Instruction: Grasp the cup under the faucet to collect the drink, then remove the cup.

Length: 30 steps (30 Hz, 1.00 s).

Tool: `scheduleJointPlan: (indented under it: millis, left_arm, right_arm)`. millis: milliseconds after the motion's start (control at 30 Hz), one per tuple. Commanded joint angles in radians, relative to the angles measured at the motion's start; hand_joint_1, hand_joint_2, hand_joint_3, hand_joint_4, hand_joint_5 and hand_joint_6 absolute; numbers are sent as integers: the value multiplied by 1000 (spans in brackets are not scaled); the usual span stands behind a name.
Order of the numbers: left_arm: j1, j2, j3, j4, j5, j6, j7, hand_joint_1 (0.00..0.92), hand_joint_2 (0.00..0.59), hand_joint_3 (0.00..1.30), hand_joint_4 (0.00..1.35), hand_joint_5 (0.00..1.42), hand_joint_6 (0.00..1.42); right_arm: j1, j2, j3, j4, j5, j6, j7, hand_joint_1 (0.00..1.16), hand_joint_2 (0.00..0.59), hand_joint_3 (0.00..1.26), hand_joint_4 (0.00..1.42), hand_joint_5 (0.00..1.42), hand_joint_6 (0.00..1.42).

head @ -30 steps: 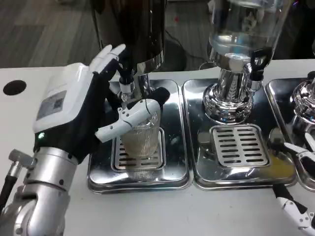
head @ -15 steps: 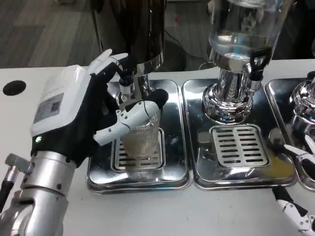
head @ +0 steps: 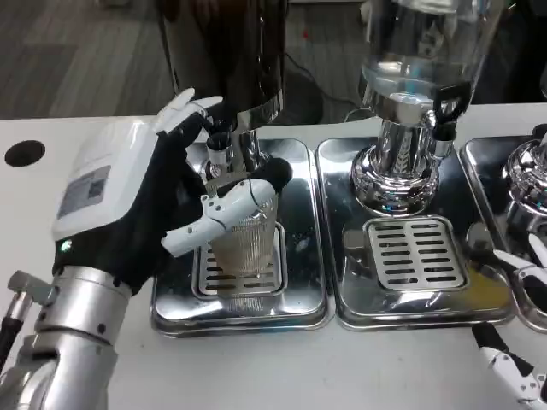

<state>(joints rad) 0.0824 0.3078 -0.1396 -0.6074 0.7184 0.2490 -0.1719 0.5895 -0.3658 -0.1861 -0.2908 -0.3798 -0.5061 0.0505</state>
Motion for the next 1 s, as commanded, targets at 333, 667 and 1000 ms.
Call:
scheduleJointPlan:
  millis: [333,667,1000]
  left_arm:
    - [58,21,-41,28,-13,17,-81,3,74,273,221,757,963]
    - [75,30,-60,13,-9,15,-89,3,72,273,213,757,936]
    - [82,45,-56,8,-23,18,-95,3,71,273,212,757,934]
  right_arm:
    - [-4,1,6,-15,11,-12,2,605,390,213,0,0,0]
    - [-9,2,13,-14,11,-5,5,604,390,211,0,0,0]
    - [-9,4,14,-27,13,1,9,604,390,211,0,0,0]
